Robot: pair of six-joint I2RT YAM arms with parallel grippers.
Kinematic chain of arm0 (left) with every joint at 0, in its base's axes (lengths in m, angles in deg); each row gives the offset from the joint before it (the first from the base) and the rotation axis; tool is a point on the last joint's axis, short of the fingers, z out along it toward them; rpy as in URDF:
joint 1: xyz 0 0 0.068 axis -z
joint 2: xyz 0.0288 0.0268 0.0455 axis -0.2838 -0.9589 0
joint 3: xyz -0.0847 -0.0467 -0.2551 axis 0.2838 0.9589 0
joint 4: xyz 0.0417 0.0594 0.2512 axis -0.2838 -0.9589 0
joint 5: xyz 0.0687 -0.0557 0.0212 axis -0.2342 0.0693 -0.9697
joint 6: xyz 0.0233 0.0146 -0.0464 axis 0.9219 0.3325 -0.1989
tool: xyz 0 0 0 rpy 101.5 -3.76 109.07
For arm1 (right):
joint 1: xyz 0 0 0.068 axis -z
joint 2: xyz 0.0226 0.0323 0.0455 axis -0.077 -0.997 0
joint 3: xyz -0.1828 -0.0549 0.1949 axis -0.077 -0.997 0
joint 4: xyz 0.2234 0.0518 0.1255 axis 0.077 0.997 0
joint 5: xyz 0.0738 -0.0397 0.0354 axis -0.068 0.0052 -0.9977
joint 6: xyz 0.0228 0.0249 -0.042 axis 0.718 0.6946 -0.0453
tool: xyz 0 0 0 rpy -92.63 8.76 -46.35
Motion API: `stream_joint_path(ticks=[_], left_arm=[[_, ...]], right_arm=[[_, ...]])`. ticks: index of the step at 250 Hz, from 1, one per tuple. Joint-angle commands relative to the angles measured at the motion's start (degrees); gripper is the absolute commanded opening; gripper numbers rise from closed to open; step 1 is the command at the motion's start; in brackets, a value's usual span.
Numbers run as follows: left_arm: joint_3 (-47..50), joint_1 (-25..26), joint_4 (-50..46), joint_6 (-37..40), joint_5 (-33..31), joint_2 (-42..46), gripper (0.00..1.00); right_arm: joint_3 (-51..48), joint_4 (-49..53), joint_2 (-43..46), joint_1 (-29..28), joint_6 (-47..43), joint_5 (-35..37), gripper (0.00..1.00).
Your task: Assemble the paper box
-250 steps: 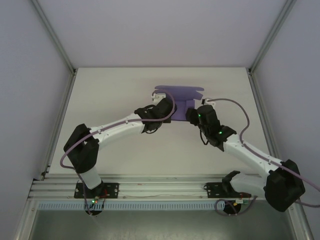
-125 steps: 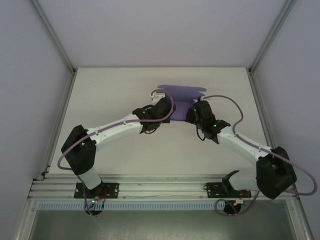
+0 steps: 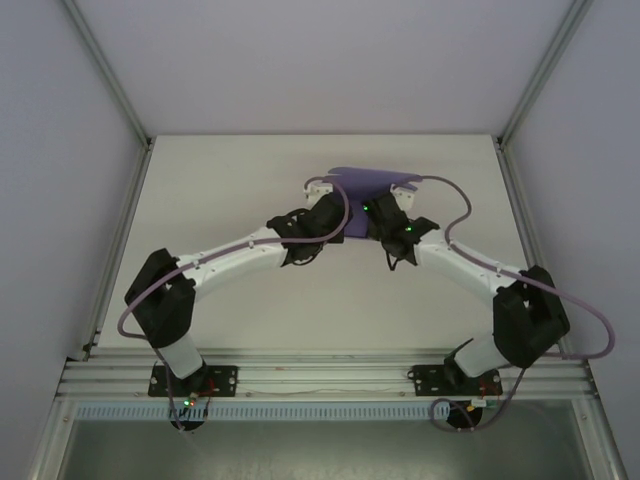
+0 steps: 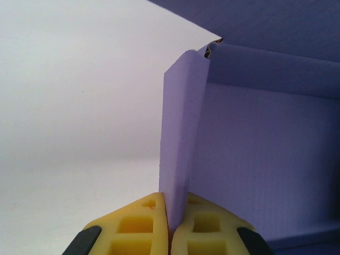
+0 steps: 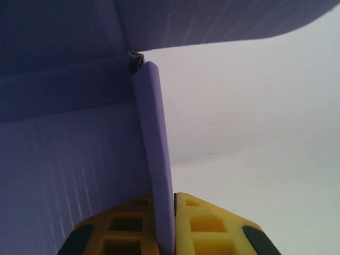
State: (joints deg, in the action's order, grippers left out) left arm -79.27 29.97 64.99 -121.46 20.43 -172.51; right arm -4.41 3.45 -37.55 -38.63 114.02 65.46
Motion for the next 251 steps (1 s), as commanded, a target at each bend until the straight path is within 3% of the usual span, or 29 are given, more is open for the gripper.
stream_joint_path(ticks=[1, 41, 95, 132, 162, 179, 196, 251], left_arm=[[-2.8, 0.4, -3.9, -0.4, 0.1, 0.2, 0.0], [-3.2, 0.4, -4.1, -0.4, -0.4, -0.1, 0.0], [-3.4, 0.4, -4.0, -0.4, 0.0, -0.6, 0.0], [-3.3, 0.4, -3.9, -0.3, 0.5, -0.6, 0.0], [-2.9, 0.4, -3.6, -0.2, 0.9, -0.3, 0.0], [-2.6, 0.4, -3.4, 0.0, 1.0, 0.0, 0.0], [-2.0, 0.4, -3.1, -0.1, 0.7, 0.3, 0.0], [-1.0, 0.4, -2.6, -0.2, -0.8, 0.7, 0.0]], right_arm=[[2.8, 11.8, -4.7, 1.3, 9.8, 25.4, 0.0], [5.8, 18.2, -7.5, 0.8, 12.8, 30.4, 0.0], [4.0, 12.6, -5.8, 0.7, 8.3, 28.1, 0.0], [-0.8, -0.1, -1.0, 0.8, -3.0, 17.3, 0.0], [-8.6, -15.0, 6.4, 2.3, -8.2, -1.1, 0.0], [-12.7, -22.3, 10.6, 3.6, -8.4, -9.1, 0.15], [-15.4, -26.5, 13.8, 4.1, -9.1, -12.5, 0.25], [-16.7, -26.1, 18.8, 4.2, -9.7, -22.1, 0.57]])
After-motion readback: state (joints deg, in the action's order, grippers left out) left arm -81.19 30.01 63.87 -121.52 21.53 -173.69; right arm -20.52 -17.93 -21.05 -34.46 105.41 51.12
